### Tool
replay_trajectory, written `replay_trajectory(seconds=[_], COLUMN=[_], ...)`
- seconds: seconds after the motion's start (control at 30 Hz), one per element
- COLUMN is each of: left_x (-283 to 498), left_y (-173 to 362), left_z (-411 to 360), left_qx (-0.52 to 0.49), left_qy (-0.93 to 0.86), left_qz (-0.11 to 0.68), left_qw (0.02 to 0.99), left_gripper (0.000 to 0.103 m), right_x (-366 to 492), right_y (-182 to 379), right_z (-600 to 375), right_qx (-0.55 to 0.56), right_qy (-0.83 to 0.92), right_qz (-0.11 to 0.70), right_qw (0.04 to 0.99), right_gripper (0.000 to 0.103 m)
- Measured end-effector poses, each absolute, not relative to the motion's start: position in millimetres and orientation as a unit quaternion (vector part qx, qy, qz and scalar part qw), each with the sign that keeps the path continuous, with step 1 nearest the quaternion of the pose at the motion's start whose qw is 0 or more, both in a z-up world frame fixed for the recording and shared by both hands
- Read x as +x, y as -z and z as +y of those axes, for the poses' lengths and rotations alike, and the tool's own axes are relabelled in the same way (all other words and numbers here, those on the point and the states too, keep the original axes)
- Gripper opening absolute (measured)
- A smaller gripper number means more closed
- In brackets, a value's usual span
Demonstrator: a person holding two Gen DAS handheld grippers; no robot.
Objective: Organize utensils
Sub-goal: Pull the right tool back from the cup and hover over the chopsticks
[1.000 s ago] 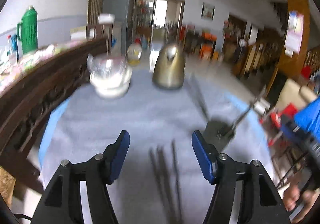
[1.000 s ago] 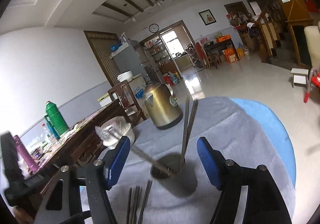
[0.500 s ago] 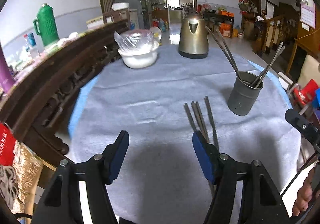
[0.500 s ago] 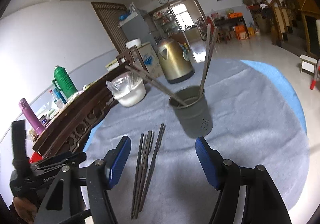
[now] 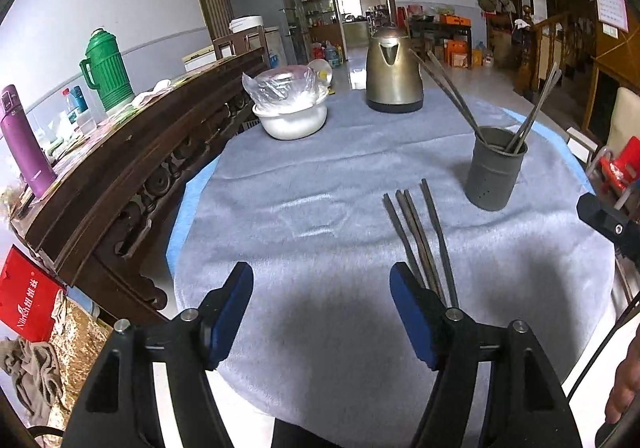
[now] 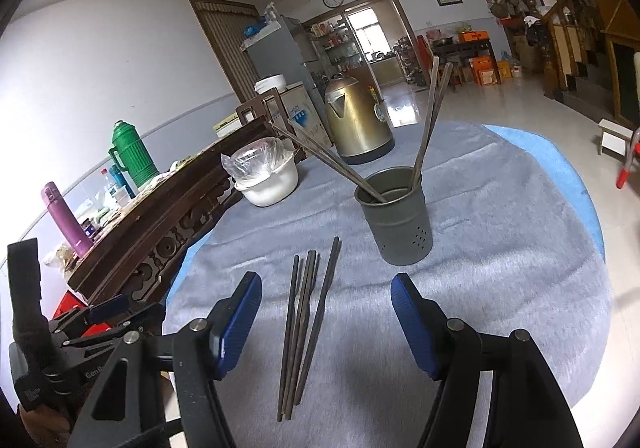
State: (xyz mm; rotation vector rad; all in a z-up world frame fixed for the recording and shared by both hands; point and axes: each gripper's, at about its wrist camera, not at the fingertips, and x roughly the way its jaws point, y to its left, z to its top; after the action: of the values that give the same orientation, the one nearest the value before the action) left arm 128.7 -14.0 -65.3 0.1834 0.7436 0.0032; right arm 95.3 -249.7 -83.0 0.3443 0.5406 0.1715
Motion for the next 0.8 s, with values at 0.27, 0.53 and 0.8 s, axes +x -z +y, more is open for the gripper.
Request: replay_trajectory(seconds=[0.27,0.53,0.8], left_x=[135,152,169], left_y=[77,95,110], left_z=[-17,-21,-28], left_qx=[0.097,0.101,0.105], left_qy=[0.004,0.007,0.008], left_qz=[0.377,0.399,0.419], left_qw=[0.921,0.911,0.902], left_gripper=[0.072,0.072,0.072], right_x=[100,115,133], right_y=[86,102,117], right_z=[-243,-245,-249], right_qx=[0.158,0.163,0.173], right_qy=[-0.086,-0.081,-0.08], right_qz=[0.275,0.299,0.32], right_qw=[0.944,0.937,0.928], right_gripper=[0.071,0.071,0.071])
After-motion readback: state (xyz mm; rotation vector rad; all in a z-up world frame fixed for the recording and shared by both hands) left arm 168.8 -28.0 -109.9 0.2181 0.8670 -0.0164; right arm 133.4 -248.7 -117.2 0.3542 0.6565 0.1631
